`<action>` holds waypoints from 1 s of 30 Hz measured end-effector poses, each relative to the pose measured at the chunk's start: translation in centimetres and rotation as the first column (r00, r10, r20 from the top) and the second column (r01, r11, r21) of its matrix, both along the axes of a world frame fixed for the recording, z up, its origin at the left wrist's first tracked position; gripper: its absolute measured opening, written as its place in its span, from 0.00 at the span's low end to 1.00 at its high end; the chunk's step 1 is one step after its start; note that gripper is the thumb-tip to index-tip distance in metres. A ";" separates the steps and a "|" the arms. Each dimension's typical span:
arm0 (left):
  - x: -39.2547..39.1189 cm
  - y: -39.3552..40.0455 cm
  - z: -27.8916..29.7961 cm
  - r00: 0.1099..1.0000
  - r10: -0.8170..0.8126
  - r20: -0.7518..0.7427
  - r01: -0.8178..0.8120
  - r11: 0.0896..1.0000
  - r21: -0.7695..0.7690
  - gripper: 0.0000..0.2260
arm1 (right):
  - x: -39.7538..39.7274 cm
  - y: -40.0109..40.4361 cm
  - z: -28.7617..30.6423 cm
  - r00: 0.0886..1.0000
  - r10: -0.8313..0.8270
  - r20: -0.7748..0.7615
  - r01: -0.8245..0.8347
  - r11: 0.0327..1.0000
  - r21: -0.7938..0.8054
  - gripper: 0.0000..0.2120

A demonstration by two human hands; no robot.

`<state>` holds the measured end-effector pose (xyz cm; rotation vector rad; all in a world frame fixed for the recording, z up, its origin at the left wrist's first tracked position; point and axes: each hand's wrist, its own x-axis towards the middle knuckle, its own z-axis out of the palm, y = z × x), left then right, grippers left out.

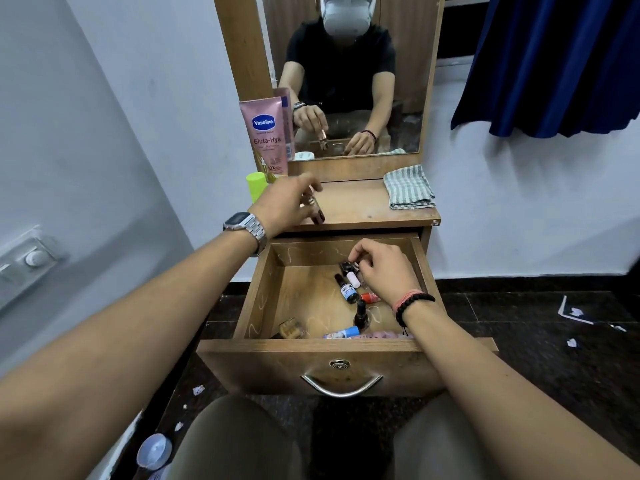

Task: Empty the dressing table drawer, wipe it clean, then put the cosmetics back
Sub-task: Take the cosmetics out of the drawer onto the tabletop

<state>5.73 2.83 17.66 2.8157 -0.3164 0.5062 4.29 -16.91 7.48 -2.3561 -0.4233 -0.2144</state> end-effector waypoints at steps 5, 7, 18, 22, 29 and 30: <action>2.7 0.0 0.6 0.997 0.080 -0.021 -0.079 0.997 0.024 0.14 | 0.1 0.0 0.0 1.000 0.009 -0.007 -0.009 1.000 0.002 0.13; 3.6 0.0 0.5 0.995 0.097 -0.035 -0.096 0.995 0.026 0.13 | 0.1 0.0 0.0 1.000 0.018 -0.007 -0.018 1.000 -0.007 0.13; 4.8 0.2 -0.4 0.983 0.179 -0.038 -0.179 0.984 0.007 0.10 | 0.0 0.2 0.1 0.999 0.043 -0.004 -0.043 0.999 -0.027 0.13; 4.6 0.4 -0.3 0.985 0.167 -0.040 -0.166 0.986 0.035 0.10 | 0.1 0.1 -0.1 0.999 0.043 -0.011 -0.043 0.999 -0.025 0.13; 3.6 -0.1 0.4 0.985 0.071 0.159 -0.076 0.997 0.027 0.12 | 0.3 0.1 -0.1 1.000 -0.023 0.013 0.023 1.000 -0.008 0.14; 3.1 -0.5 0.4 0.978 0.038 0.206 -0.041 0.999 0.008 0.11 | 0.4 0.0 -0.1 0.998 -0.056 0.024 0.056 0.998 0.002 0.14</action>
